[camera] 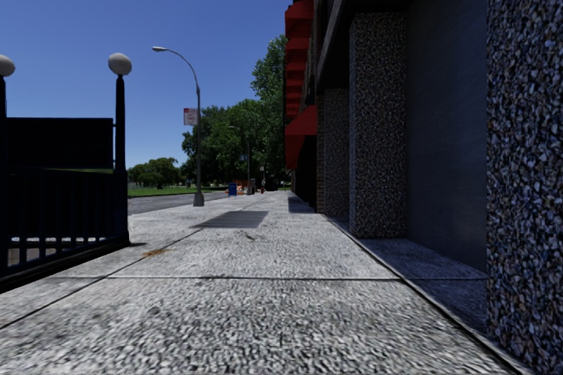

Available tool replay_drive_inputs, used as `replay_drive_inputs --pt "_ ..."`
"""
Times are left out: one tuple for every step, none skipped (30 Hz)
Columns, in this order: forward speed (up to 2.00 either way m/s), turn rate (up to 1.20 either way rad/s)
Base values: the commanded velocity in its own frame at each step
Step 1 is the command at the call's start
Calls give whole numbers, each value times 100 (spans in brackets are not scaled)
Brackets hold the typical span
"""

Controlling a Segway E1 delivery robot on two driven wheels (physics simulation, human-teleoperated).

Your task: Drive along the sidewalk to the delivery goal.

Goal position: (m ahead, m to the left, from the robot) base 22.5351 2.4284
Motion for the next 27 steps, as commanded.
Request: replay_drive_inputs --pt "200 0" --pt "200 0" --pt "200 5" --pt "200 5" --pt "200 11" --pt "200 18" --pt "200 20" --pt "200 21" --pt "200 21" --pt "200 22" --pt "200 22" --pt "200 23" --pt "200 23" --pt "200 23" --pt "200 23" --pt "200 23" --pt "200 25" --pt "200 25" --pt "200 26" --pt "200 27" --pt "200 27" --pt "200 27" --pt "200 27" --pt "200 27" --pt "200 27" --pt "200 27" --pt "200 27"
